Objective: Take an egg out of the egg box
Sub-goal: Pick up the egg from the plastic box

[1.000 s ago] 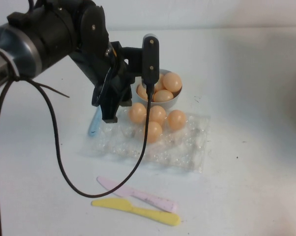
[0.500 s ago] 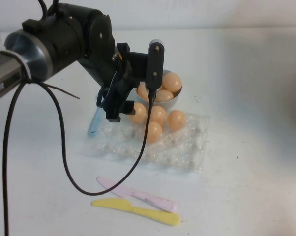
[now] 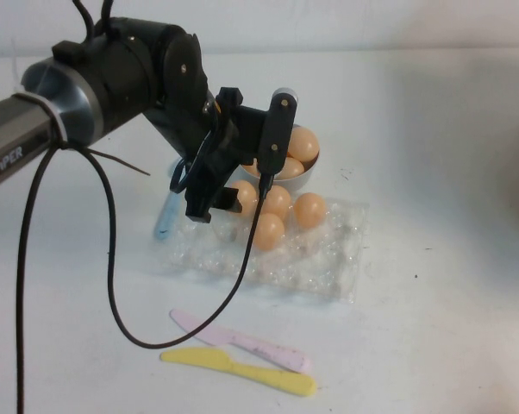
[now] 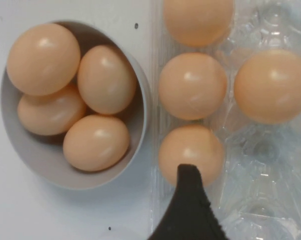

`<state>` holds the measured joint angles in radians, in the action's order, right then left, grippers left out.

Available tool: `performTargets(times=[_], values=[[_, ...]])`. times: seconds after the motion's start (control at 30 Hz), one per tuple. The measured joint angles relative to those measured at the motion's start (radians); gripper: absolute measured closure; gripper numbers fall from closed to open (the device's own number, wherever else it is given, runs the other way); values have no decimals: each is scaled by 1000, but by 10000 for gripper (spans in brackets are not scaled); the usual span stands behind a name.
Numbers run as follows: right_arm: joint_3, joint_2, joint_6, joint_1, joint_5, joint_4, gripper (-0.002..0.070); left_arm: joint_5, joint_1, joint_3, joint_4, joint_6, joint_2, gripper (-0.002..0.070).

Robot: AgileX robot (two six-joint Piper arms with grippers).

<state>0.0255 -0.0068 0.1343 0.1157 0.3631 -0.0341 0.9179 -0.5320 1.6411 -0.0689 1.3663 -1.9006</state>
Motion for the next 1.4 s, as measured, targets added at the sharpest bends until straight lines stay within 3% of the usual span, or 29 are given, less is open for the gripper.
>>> performTargets(times=[1.23,1.4], values=[[0,0,0,0,0,0,694,-110,47,0,-96,114,-141,204],[0,0,0,0,0,0,694,-125,52,0,-97,118,-151,246]])
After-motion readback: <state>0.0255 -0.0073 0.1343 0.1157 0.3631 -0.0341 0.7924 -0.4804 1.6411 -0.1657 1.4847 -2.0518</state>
